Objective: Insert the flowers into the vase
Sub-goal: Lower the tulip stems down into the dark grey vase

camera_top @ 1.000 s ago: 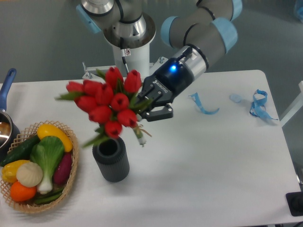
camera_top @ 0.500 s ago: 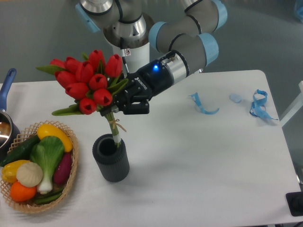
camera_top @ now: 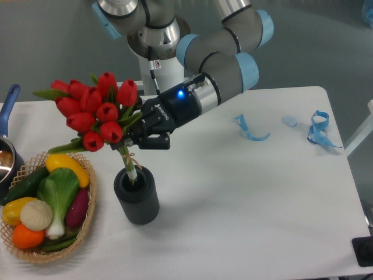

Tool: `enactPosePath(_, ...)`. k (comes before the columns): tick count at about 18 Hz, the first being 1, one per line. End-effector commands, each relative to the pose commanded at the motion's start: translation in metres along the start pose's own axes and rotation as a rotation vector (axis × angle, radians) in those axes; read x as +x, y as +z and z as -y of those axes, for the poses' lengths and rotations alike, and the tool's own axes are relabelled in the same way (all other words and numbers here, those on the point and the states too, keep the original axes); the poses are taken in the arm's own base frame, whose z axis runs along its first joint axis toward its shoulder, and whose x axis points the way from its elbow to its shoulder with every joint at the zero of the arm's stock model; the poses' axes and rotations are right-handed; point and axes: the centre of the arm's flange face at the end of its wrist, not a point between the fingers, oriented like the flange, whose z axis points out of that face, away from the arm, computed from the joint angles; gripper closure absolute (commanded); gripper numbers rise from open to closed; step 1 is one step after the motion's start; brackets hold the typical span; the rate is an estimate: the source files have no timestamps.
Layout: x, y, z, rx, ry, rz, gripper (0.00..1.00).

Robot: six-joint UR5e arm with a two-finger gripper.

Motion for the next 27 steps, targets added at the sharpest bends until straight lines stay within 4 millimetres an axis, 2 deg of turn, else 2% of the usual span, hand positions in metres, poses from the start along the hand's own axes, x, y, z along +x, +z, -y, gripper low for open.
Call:
enactPosePath(2, 0.002, 0.002, -0.018, -0.008, -0.032, -0.002, 0.85)
enactPosePath(4, 0.003, 0.002, -0.027, -0.009, -0.051, -0.002, 0.85)
enactPosePath(11, -0.009, 0.002, -0.070, -0.032, -0.123, 0.003, 0.85)
enactPosePath(16, -0.007, -0.012, -0.101, -0.032, -0.098, 0.026, 0.81)
enactPosePath(19, -0.006, -0.022, -0.113, -0.030, -0.092, 0.045, 0.80)
enactPosePath(23, -0.007, -0.022, -0.121, -0.031, -0.080, 0.043, 0.75)
enactPosePath(26, -0.007, -0.022, -0.120, -0.031, -0.077, 0.043, 0.61)
enactPosePath(27, -0.008, -0.023, -0.119, -0.030, -0.076, 0.044, 0.52)
